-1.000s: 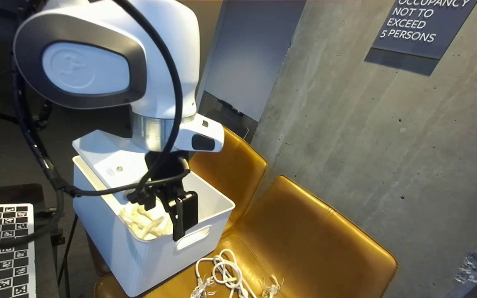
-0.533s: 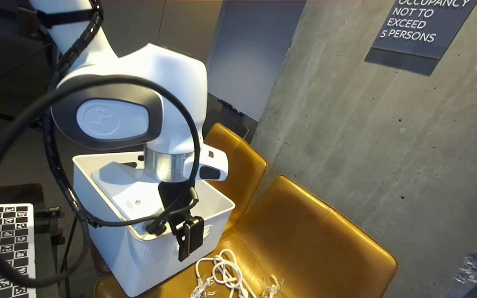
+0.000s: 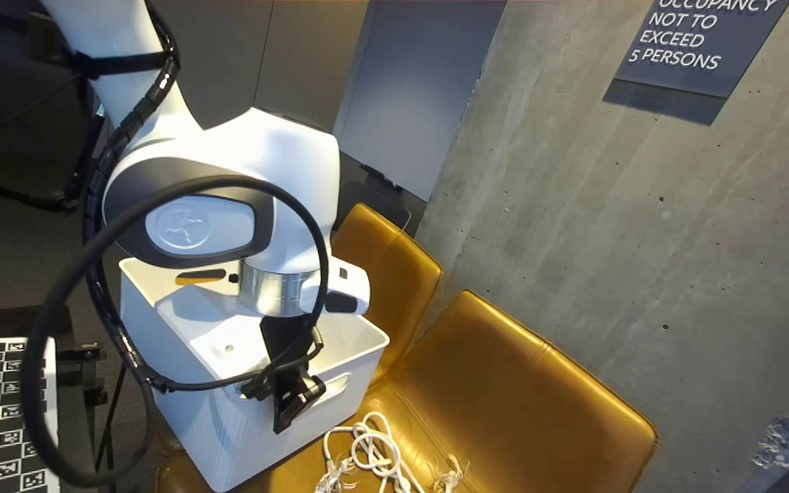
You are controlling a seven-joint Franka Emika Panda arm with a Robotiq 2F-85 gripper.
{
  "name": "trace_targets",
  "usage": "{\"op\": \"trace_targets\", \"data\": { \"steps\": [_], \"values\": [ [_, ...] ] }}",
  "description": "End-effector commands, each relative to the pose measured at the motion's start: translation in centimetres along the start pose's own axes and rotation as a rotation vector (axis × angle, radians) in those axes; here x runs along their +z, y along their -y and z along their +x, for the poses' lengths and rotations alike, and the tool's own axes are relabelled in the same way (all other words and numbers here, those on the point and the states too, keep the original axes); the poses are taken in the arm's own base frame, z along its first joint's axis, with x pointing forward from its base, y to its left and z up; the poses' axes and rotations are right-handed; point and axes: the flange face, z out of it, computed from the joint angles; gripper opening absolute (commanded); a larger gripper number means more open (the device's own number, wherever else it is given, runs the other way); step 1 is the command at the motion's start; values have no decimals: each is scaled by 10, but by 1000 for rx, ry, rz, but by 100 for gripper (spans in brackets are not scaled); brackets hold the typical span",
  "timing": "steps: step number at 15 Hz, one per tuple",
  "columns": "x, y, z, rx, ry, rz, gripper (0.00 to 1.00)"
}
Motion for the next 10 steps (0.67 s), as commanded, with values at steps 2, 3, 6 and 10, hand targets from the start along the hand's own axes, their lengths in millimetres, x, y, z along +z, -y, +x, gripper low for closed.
{"op": "trace_targets", "data": {
  "steps": [2, 3, 6, 10],
  "values": [
    [-19, 52, -12, -24, -20, -11, 0],
    [-21, 60, -14, -28, -18, -13, 0],
    [-28, 74, -9, -6, -32, -23, 2],
    [-33, 68, 9, 25, -48, -37, 2]
  ]
}}
